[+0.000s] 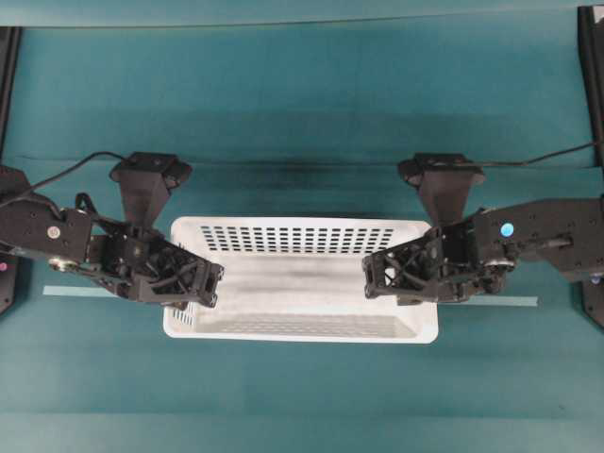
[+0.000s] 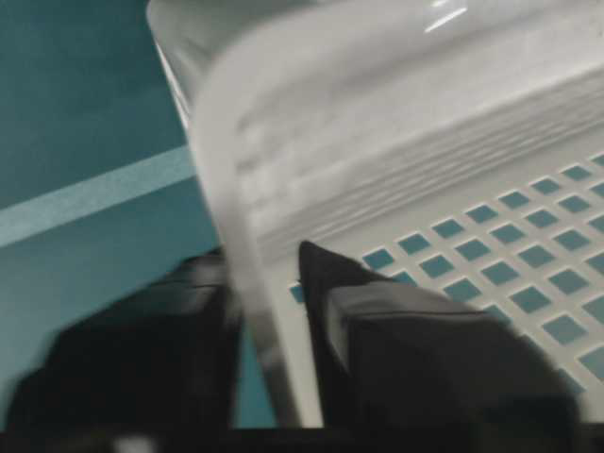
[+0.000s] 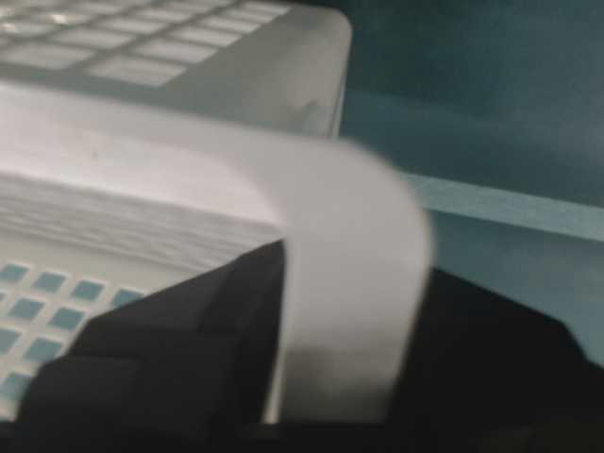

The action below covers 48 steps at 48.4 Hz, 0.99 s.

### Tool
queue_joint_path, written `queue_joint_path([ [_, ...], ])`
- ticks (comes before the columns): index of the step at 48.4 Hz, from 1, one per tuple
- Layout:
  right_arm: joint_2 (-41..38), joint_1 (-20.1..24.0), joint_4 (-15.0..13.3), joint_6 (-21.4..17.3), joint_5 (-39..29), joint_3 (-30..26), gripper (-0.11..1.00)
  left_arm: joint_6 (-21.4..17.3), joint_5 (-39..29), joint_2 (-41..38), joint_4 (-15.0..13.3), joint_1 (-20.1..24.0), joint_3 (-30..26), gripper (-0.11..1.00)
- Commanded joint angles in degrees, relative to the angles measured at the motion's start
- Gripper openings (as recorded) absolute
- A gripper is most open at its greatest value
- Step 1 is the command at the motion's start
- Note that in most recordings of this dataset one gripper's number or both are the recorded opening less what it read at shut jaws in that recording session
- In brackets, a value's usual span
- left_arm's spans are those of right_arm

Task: Lift the white basket with both hands.
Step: 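Hold the basket raised steadily between both grippers, then lower the basket onto the table and open both grippers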

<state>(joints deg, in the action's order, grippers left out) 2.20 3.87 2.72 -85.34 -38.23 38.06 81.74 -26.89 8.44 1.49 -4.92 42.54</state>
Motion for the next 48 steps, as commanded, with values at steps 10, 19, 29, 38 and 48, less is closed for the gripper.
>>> queue_joint_path([
  [10,-0.9,0.1,-1.2,0.5,0.8,-0.2,0.91,-0.3,0.8,0.1,0.4,0.3,-0.4,0.88],
  [19,-0.7,-0.6,-1.7,0.6,0.5,-0.1,0.97,-0.3,0.8,0.4,0.4,0.3,-0.6,0.85],
  [29,1.8,-1.6,-1.6,0.3,-0.4,0.1,0.97,-0.6,0.7,2.2,0.4,0.5,-1.2,0.86],
  [38,4.1,-2.5,-1.7,0.5,-2.5,0.1,0.97,-0.2,0.2,4.6,0.4,0.6,-0.4,0.86],
  [48,8.2,-3.0,-2.1,1.1,-4.3,-0.4,0.97,-0.3,0.1,8.3,0.4,0.7,-0.8,0.86],
])
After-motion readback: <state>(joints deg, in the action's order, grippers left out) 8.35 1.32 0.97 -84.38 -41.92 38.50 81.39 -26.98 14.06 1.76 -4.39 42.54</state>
